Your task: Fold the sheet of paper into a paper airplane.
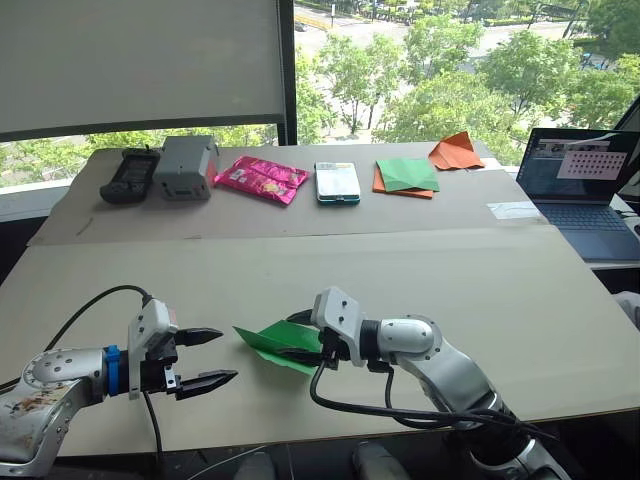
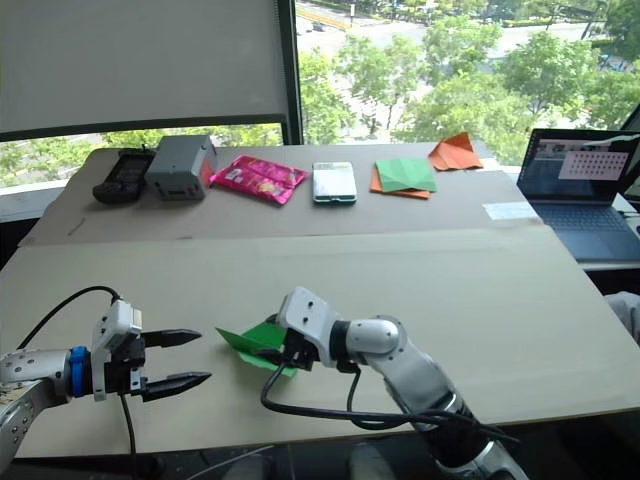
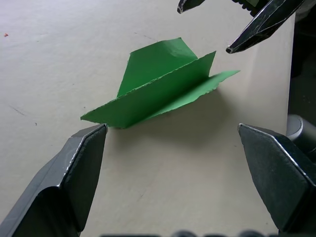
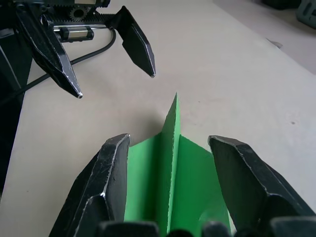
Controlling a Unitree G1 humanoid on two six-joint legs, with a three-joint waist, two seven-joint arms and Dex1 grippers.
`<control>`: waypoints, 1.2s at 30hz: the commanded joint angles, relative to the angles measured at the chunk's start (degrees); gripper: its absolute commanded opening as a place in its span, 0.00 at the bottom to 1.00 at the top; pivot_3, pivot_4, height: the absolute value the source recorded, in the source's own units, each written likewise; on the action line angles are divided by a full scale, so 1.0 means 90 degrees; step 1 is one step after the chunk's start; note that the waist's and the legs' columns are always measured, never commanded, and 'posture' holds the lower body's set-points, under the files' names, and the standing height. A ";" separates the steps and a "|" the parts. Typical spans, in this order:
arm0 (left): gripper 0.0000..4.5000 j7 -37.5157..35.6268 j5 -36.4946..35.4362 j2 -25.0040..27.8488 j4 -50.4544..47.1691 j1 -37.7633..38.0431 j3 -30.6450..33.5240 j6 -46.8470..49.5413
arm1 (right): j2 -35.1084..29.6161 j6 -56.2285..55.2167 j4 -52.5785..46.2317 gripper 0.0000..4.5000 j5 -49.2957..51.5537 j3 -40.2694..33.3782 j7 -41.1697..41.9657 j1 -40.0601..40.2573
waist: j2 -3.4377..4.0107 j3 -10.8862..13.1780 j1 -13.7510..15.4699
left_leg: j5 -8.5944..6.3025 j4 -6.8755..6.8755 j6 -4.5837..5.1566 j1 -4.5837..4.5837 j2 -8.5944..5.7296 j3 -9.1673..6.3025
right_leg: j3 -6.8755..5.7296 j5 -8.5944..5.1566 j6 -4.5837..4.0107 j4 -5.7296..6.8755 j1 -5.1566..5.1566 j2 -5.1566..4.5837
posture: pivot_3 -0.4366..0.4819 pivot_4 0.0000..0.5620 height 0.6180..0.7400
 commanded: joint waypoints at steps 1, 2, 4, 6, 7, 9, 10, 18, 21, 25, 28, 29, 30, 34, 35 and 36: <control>1.00 0.0060 -0.0028 -0.0020 -0.0072 -0.0059 0.0078 -0.0078 | -0.0058 -0.0287 0.0170 0.64 -0.0178 0.0148 -0.0075 0.0046 | -0.0001 -0.0001 0.0007 | 0.0000 0.0003 0.0000 0.0000 0.0000 0.0000 | 0.0000 0.0000 0.0000 0.0000 0.0001 0.0000 | 0.48 0.27 1.00; 1.00 0.0076 -0.0036 -0.0023 -0.0091 -0.0060 0.0078 -0.0069 | -0.0051 -0.0337 0.0195 0.64 -0.0200 0.0184 -0.0089 0.0072 | -0.0001 0.0000 0.0003 | 0.0000 0.0004 0.0000 -0.0002 0.0000 0.0001 | 0.0000 0.0000 0.0000 0.0000 0.0001 -0.0001 | 0.48 0.27 1.00; 1.00 0.0118 -0.0078 -0.0039 -0.0159 -0.0053 0.0096 -0.0042 | -0.0021 -0.0427 0.0291 0.64 -0.0265 0.0259 -0.0134 0.0119 | 0.0000 0.0000 -0.0009 | 0.0000 0.0004 0.0000 -0.0002 0.0000 0.0001 | 0.0000 0.0000 0.0000 0.0001 0.0001 0.0000 | 0.48 0.27 1.00; 1.00 0.0145 -0.0100 -0.0045 -0.0181 -0.0050 0.0109 -0.0033 | -0.0036 -0.0539 0.0418 0.64 -0.0393 0.0337 -0.0159 0.0140 | 0.0002 -0.0002 -0.0016 | 0.0000 0.0003 0.0001 0.0001 0.0001 0.0000 | 0.0000 0.0000 0.0000 0.0003 0.0000 0.0001 | 0.48 0.27 1.00; 1.00 0.0153 -0.0102 -0.0046 -0.0171 -0.0055 0.0111 -0.0034 | -0.0025 -0.0573 0.0462 0.64 -0.0413 0.0347 -0.0164 0.0146 | 0.0002 -0.0002 -0.0019 | 0.0000 0.0003 0.0001 0.0001 0.0001 0.0000 | 0.0000 0.0000 0.0000 0.0004 0.0001 0.0001 | 0.48 0.27 1.00; 1.00 0.0165 -0.0098 -0.0046 -0.0162 -0.0057 0.0110 -0.0039 | 0.0011 -0.0634 0.0530 0.64 -0.0443 0.0369 -0.0183 0.0153 | 0.0003 -0.0002 -0.0017 | 0.0001 0.0003 0.0001 0.0002 0.0001 0.0000 | 0.0000 0.0000 0.0000 0.0004 0.0001 0.0002 | 0.48 0.27 1.00; 1.00 0.0169 -0.0096 -0.0046 -0.0158 -0.0060 0.0108 -0.0041 | 0.0028 -0.0656 0.0558 0.64 -0.0460 0.0382 -0.0190 0.0154 | 0.0003 -0.0002 -0.0014 | 0.0001 0.0003 0.0001 0.0002 0.0001 0.0000 | 0.0000 0.0000 0.0000 0.0004 0.0001 0.0002 | 0.48 0.27 1.00; 1.00 0.0241 -0.0059 -0.0107 -0.0145 -0.0119 0.0032 -0.0065 | 0.0047 -0.0871 0.0848 0.15 -0.0754 0.0588 -0.0256 0.0206 | 0.0002 -0.0002 -0.0009 | 0.0001 0.0004 0.0002 0.0002 0.0000 0.0000 | 0.0000 0.0000 0.0000 0.0004 0.0004 0.0002 | 0.48 0.27 1.00; 1.00 0.0241 -0.0050 -0.0110 -0.0134 -0.0136 0.0010 -0.0076 | 0.0054 -0.0848 0.0875 0.01 -0.0791 0.0626 -0.0259 0.0257 | 0.0002 -0.0003 -0.0011 | 0.0001 0.0005 0.0002 0.0001 0.0001 0.0000 | 0.0000 0.0000 0.0000 0.0004 0.0004 0.0001 | 0.48 0.27 1.00; 1.00 0.0254 -0.0038 -0.0138 -0.0130 -0.0181 -0.0046 -0.0098 | 0.0101 -0.0772 0.0810 0.01 -0.0749 0.0591 -0.0259 0.0313 | 0.0001 -0.0003 -0.0011 | 0.0001 0.0005 0.0002 0.0004 0.0000 0.0000 | 0.0000 0.0001 0.0000 0.0005 0.0007 0.0002 | 0.48 0.27 1.00; 1.00 0.0305 -0.0026 -0.0212 -0.0132 -0.0292 -0.0145 -0.0114 | 0.0144 -0.0670 0.0520 0.01 -0.0542 0.0252 -0.0330 0.0334 | 0.0001 -0.0003 -0.0001 | 0.0001 0.0005 0.0002 0.0009 0.0000 0.0000 | 0.0000 0.0001 0.0000 0.0004 0.0015 0.0002 | 0.48 0.27 1.00; 1.00 0.0325 -0.0014 -0.0241 -0.0126 -0.0345 -0.0180 -0.0126 | 0.0172 -0.0567 0.0341 0.01 -0.0411 0.0020 -0.0394 0.0361 | 0.0000 -0.0003 0.0005 | 0.0001 0.0006 0.0002 0.0008 0.0000 0.0000 | 0.0000 0.0001 0.0000 0.0003 0.0015 0.0002 | 0.48 0.27 1.00; 1.00 0.0337 -0.0002 -0.0263 -0.0122 -0.0383 -0.0202 -0.0132 | 0.0194 -0.0484 0.0213 0.01 -0.0320 -0.0140 -0.0439 0.0383 | 0.0000 -0.0004 0.0002 | 0.0001 0.0007 0.0002 0.0005 0.0000 0.0000 | 0.0000 0.0001 0.0000 0.0004 0.0016 0.0002 | 0.48 0.27 1.00; 1.00 0.0502 0.0047 -0.0490 -0.0072 -0.0779 -0.0359 -0.0225 | 0.0161 0.0323 -0.0724 0.01 0.0071 -0.1646 -0.1134 0.0833 | 0.0004 -0.0007 0.0042 | 0.0001 0.0021 0.0002 -0.0002 0.0000 -0.0006 | -0.0003 0.0004 0.0006 0.0006 0.0024 0.0003 | 0.48 0.27 1.00; 1.00 0.0517 0.0080 -0.0533 -0.0055 -0.0853 -0.0401 -0.0262 | 0.0067 0.0517 -0.0848 0.01 -0.0005 -0.1960 -0.1342 0.0963 | 0.0005 -0.0008 0.0053 | 0.0001 0.0026 0.0001 -0.0003 -0.0001 -0.0006 | -0.0004 0.0004 0.0006 0.0004 0.0028 0.0003 | 0.48 0.27 1.00; 1.00 0.0528 0.0125 -0.0569 -0.0042 -0.0913 -0.0446 -0.0301 | -0.0035 0.0737 -0.0928 0.01 -0.0107 -0.2244 -0.1550 0.1073 | 0.0005 -0.0009 0.0069 | 0.0000 0.0031 0.0000 -0.0002 -0.0002 -0.0005 | -0.0003 0.0004 0.0006 0.0003 0.0033 0.0002 | 0.48 0.27 1.00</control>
